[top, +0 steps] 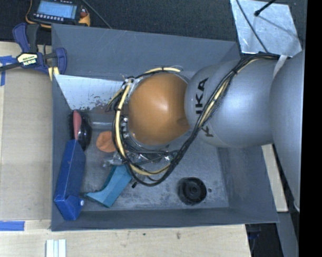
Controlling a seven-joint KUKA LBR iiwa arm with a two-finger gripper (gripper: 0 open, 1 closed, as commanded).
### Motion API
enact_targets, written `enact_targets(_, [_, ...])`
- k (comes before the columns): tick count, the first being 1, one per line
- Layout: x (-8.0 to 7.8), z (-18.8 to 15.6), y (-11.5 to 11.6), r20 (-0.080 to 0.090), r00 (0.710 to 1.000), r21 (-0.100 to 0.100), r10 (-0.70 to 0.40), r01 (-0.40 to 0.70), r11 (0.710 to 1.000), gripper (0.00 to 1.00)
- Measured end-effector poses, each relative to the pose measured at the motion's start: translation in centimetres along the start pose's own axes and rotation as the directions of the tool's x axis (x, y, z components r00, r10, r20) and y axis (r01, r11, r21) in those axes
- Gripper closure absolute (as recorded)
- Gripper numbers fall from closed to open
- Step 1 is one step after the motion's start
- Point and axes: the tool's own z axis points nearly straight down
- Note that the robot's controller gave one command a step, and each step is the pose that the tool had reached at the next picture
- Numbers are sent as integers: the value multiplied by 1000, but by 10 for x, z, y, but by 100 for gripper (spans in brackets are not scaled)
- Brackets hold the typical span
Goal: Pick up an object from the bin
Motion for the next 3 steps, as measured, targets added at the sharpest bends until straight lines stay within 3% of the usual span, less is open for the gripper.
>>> enact_targets(3, [1, -17, 0, -1, 1000, -1, 3, -3, 1000, 100])
